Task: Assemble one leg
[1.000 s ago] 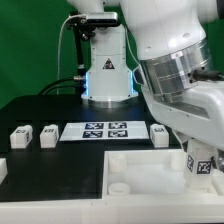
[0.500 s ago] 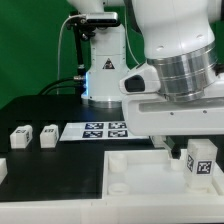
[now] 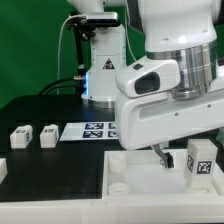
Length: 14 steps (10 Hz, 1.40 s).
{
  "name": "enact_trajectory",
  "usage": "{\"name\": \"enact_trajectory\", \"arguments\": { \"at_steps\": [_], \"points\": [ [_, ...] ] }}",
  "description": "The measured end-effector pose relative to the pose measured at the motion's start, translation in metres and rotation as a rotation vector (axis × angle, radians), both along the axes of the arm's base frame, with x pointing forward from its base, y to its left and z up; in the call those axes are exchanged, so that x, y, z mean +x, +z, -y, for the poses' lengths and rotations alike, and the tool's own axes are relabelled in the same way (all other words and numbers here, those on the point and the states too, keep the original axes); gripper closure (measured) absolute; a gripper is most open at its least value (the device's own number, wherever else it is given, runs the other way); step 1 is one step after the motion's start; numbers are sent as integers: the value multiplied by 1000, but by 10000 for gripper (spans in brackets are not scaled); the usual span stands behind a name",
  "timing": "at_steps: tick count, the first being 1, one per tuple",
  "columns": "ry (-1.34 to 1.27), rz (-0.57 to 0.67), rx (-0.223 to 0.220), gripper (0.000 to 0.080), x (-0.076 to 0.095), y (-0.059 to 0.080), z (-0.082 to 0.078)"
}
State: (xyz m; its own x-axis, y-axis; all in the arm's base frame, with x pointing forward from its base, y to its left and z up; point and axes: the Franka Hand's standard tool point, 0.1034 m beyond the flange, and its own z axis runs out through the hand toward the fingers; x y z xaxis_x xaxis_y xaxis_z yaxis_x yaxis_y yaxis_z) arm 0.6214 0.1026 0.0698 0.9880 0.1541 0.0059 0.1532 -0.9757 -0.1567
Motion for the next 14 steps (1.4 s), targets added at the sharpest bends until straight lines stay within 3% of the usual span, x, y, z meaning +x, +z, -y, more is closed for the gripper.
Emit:
{"name": "enact_trajectory", "arguments": {
  "at_steps": [1,2,4,7,10,14],
  "points": [
    [6,1,-1,277,0,0,0],
    [-27,-5,2,277,0,0,-1],
    [-246,-41,4,507,-1,0,-3],
    [-571,-97,11,507,0,-1,-6],
    [-1119,-232,109,507,2,-1,-8],
    [-1561,-345,120,506,3,-1,-17]
  ]
}}
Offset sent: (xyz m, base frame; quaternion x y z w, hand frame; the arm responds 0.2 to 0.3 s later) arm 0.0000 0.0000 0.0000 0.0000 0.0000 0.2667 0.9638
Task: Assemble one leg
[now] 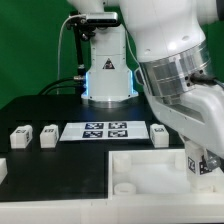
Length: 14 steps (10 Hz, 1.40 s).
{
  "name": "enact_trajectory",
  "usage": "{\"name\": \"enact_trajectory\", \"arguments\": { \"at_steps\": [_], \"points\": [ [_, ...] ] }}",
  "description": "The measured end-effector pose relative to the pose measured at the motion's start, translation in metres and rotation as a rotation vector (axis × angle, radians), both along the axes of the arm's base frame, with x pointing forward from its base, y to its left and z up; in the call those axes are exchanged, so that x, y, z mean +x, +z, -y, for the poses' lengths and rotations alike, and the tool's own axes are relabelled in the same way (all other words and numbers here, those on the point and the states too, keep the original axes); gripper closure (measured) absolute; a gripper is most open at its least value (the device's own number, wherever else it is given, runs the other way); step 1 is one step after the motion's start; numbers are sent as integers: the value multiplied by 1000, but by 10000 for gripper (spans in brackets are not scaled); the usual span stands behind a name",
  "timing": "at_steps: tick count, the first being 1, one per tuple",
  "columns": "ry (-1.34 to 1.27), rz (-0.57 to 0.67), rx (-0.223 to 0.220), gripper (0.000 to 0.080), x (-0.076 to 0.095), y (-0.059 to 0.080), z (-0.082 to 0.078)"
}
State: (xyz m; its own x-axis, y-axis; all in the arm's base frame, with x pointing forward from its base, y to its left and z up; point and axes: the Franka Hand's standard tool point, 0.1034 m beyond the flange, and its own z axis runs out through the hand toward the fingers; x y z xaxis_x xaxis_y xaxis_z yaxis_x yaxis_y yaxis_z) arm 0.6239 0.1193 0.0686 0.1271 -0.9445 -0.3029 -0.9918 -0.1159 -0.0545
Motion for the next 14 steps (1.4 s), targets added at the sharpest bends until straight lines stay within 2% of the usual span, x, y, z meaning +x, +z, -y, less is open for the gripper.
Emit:
{"name": "enact_trajectory", "arguments": {
  "at_steps": [1,2,3,4,5,6,10,11,12,14],
  "points": [
    [-16,-5,0,506,0,0,0],
    [2,1,0,419,0,0,0],
    [47,15,-1,278,0,0,0],
    [140,40,-6,187,-1,0,1],
    [285,63,-4,187,-5,-1,1],
    [517,43,-25,158,-12,4,0],
    [927,167,-24,150,-8,5,2],
    [1152,225,-83,150,-3,7,3],
    [1310,286,-109,150,3,8,3],
    [1480,342,-117,150,6,5,11]
  ]
}}
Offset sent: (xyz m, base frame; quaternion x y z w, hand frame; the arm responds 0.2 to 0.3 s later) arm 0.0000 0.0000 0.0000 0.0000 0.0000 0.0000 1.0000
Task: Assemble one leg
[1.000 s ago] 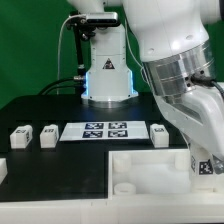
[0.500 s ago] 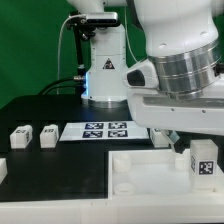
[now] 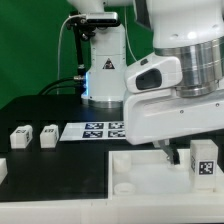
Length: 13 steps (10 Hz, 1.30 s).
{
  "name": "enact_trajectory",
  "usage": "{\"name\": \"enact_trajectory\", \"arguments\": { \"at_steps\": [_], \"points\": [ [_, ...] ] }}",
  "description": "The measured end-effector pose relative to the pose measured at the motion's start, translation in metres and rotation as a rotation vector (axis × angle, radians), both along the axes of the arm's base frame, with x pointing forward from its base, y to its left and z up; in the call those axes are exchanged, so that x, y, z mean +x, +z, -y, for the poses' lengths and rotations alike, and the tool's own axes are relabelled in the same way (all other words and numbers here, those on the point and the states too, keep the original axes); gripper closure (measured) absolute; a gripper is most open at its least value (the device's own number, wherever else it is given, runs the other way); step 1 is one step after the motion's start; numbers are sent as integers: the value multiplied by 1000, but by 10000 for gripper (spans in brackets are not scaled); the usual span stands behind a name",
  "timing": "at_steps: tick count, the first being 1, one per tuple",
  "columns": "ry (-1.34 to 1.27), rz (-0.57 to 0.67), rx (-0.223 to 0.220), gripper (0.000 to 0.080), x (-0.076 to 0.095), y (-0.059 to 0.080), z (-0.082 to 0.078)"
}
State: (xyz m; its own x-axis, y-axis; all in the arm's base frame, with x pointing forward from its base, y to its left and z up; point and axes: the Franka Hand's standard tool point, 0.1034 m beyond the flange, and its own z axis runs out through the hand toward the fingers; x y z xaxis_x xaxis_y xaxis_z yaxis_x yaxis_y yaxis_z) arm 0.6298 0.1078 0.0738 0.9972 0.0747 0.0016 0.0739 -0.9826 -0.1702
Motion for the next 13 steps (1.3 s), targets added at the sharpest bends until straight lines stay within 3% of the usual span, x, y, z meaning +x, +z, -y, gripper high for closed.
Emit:
{"name": "enact_trajectory", "arguments": {
  "at_steps": [1,4,7,13],
  "points": [
    [-20,-4,2,150,0,0,-1],
    [-140,-25,1,508,0,0,-1],
    [-405,-71,-3,508,0,0,1],
    [-1385,-299,65,508,-2,-3,1]
  ]
}}
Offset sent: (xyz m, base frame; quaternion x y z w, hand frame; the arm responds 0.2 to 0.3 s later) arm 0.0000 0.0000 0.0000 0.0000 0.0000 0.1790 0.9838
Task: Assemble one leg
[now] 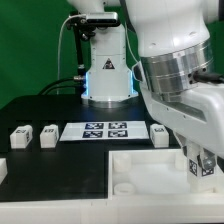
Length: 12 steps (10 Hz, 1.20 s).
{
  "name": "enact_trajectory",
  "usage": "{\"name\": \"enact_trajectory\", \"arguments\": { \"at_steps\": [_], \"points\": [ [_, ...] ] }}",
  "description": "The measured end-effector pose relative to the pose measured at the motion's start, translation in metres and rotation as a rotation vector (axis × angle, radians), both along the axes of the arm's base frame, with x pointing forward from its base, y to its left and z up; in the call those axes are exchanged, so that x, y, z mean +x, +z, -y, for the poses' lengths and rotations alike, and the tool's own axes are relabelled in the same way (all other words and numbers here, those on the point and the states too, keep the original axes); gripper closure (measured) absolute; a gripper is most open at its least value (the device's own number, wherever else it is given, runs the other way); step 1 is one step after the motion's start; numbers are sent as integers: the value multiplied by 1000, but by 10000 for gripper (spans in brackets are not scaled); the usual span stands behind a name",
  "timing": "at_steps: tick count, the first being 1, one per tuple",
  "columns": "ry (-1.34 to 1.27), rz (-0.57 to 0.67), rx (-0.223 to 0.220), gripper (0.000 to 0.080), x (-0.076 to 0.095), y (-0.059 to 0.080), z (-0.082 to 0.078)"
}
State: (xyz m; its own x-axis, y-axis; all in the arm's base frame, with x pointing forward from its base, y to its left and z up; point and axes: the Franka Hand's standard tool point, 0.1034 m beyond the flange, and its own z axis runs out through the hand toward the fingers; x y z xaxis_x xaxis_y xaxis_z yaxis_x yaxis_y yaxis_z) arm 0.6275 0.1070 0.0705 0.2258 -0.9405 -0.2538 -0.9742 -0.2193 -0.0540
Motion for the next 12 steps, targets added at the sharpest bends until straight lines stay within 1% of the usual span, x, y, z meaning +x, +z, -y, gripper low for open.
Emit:
{"name": "enact_trajectory", "arguments": {
  "at_steps": [1,2,4,5,6,7,8,9,10,12],
  "points": [
    [-101,-27,-1,507,0,0,-1],
    [-128,-34,-2,507,-1,-1,-3],
    [-57,-17,-2,507,-1,-1,-3],
    [-49,-15,-2,320,-1,-1,-4],
    [22,-1,0,207,-4,-2,-8],
    [228,50,-24,167,-5,-2,-10],
    [388,96,-51,167,-5,-1,-16],
    [459,115,-45,153,-5,-2,-15],
    [576,143,-46,153,-5,-3,-12],
    [818,198,-51,151,-5,-2,-12]
  ]
}}
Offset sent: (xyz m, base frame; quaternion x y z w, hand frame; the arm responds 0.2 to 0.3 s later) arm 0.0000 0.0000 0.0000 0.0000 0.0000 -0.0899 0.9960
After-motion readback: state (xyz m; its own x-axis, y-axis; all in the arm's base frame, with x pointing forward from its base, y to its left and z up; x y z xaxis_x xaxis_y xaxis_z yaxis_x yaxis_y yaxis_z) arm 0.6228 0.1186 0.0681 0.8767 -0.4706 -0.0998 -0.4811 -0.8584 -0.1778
